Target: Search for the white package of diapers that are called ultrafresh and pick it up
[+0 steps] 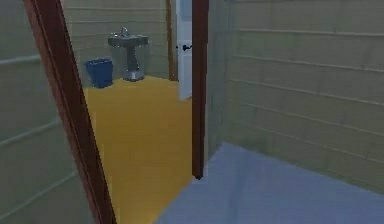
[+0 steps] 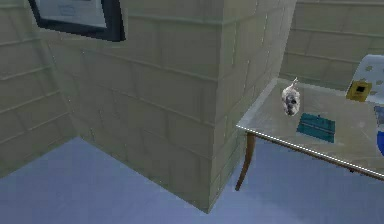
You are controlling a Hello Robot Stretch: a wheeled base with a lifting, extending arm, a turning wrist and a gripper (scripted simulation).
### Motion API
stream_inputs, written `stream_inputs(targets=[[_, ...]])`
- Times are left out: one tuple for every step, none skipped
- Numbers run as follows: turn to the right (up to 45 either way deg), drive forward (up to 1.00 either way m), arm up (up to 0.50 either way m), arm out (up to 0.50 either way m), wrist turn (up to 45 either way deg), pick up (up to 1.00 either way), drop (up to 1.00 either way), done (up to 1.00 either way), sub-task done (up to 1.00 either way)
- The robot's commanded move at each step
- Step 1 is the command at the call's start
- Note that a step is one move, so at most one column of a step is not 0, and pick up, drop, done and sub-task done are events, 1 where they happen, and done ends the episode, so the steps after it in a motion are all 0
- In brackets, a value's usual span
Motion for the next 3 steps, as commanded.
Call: stream_inputs(targets=[[-3.0,0.0,0.0,0.0,0.0,0.0,0.0,0.0,0.0],[6.0,0.0,0.0,0.0,0.0,0.0,0.0,0.0,0.0],[3.0,0.0,0.0,0.0,0.0,0.0,0.0,0.0,0.0]])
